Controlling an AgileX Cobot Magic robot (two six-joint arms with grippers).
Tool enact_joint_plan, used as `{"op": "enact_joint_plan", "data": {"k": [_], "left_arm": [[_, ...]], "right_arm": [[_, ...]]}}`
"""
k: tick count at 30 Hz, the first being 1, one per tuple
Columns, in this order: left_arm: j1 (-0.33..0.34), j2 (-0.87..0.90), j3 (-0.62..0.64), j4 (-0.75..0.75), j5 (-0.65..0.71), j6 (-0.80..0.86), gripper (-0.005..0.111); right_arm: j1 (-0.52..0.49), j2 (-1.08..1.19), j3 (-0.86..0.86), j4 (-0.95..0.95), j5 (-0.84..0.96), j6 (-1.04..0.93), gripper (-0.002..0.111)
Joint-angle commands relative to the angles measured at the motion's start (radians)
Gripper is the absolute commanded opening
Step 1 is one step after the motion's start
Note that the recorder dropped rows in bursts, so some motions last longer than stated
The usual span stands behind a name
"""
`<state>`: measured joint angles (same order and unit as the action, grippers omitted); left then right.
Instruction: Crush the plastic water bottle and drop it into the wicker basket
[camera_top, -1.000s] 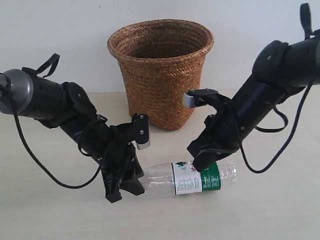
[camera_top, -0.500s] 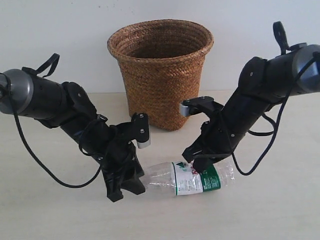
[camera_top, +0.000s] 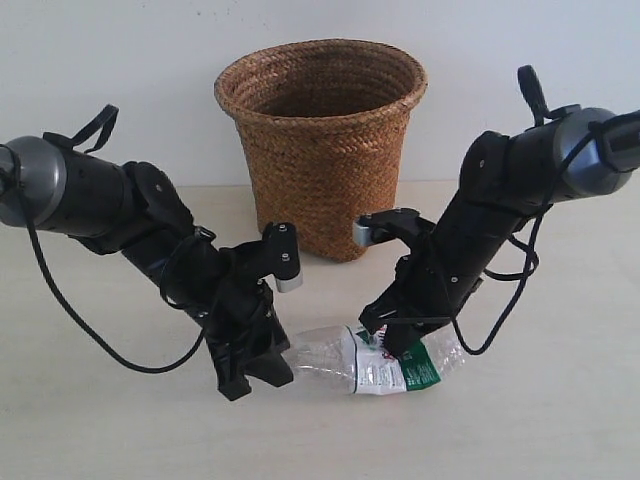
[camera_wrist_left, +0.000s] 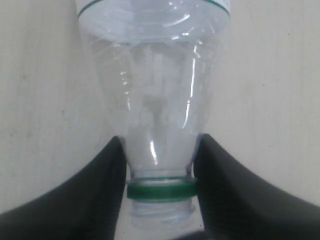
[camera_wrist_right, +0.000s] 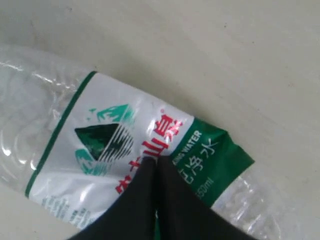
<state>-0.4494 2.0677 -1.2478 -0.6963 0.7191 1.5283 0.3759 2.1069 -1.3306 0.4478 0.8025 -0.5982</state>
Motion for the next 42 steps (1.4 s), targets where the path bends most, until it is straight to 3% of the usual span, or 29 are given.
{"op": "enact_joint_plan", "data": {"k": [1, 9, 23, 26, 42], "left_arm": [[-0.006, -0.002, 0.003, 0.028, 0.015, -0.012, 0.004], [-0.006, -0.002, 0.003, 0.028, 0.015, -0.012, 0.004], [-0.004, -0.002, 0.003, 0.028, 0.015, -0.012, 0.004], [-0.004, -0.002, 0.003, 0.028, 0.015, -0.012, 0.004], [-0.004, -0.002, 0.003, 0.028, 0.012, -0.012, 0.004]], "right_arm": [[-0.006, 0.114, 0.002, -0.150, 0.039, 0.023, 0.000], [-0.006, 0.117, -0.043, -0.240, 0.127, 0.104, 0.000], [-0.006, -0.215, -0.092, 0.091, 0.176, -0.060, 0.000], [-0.006, -0.187, -0.084, 0.217, 0.207, -0.155, 0.000], [-0.006, 0.043, -0.062, 0.314, 0.116, -0.199, 0.000]]}}
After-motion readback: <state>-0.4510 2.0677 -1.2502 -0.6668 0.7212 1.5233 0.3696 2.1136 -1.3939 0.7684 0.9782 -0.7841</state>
